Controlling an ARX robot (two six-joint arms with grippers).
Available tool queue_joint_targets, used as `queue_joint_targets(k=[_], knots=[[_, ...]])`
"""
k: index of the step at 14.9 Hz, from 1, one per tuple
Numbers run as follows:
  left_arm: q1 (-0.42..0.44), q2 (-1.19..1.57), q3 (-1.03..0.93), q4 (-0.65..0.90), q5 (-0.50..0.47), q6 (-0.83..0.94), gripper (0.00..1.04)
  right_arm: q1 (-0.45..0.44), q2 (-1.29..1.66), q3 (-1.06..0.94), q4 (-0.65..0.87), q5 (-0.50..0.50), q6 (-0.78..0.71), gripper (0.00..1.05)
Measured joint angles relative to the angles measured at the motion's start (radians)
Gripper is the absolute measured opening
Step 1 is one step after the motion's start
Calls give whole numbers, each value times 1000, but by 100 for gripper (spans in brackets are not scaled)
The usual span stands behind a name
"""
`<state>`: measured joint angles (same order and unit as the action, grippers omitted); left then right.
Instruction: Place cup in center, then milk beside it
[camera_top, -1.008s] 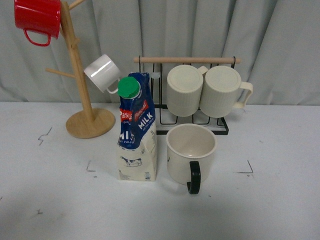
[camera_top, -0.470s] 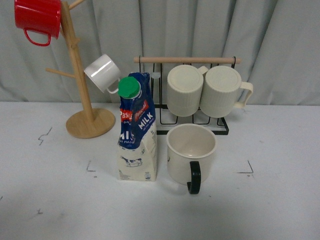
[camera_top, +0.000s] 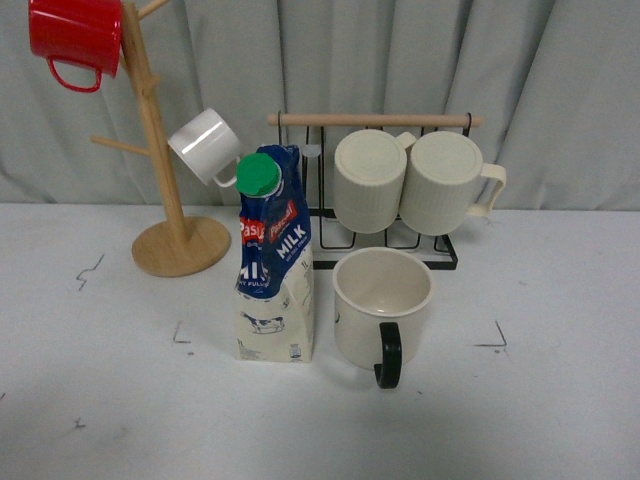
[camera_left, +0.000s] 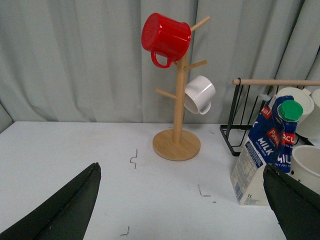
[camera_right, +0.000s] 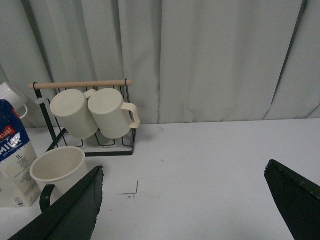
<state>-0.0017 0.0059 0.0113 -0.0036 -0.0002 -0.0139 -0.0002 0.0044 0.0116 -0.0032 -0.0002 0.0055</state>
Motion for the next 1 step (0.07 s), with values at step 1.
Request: queue_joint_targets(k=[1], knots=[[0, 0, 0, 0, 0, 0, 98, 0, 0, 0, 0, 0, 0, 98]])
